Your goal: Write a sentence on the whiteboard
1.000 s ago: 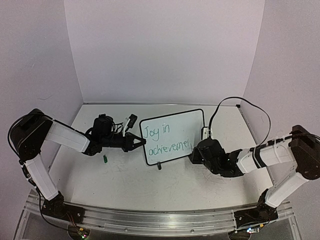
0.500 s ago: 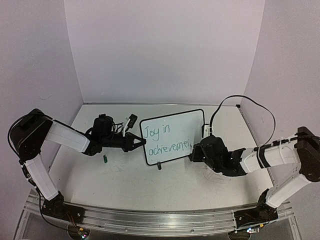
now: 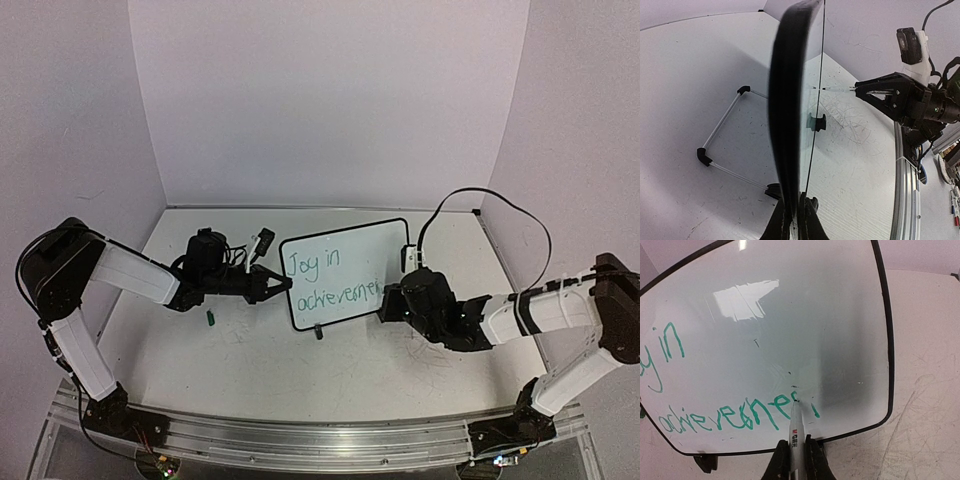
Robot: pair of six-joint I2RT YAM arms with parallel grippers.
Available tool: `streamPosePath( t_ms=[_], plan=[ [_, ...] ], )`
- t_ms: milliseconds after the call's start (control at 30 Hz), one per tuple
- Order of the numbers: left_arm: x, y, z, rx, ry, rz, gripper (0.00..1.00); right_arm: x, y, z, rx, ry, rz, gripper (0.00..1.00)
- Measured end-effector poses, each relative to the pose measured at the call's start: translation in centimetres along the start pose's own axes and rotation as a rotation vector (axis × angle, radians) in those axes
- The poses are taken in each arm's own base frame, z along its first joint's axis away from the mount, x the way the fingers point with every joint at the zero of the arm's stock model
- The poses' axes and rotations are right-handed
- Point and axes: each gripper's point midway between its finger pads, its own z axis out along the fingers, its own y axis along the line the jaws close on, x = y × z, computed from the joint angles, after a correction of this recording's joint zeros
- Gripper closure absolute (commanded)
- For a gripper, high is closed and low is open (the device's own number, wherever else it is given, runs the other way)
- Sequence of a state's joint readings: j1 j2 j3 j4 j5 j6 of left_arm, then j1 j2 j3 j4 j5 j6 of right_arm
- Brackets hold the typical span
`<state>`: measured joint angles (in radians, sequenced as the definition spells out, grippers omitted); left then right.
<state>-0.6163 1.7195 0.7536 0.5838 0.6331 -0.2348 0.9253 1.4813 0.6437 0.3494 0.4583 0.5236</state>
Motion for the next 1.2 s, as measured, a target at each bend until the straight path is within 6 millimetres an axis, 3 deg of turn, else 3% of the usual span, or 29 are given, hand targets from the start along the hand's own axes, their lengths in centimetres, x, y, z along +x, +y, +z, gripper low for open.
streamPosePath(
  t_ms=[1200],
  plan=[
    [0.06, 0.02, 0.00, -0.001, 0.002, -0.003, 1.00, 0.13, -0.50, 0.83, 0.051, -0.014, 0.004, 1.00]
  ],
)
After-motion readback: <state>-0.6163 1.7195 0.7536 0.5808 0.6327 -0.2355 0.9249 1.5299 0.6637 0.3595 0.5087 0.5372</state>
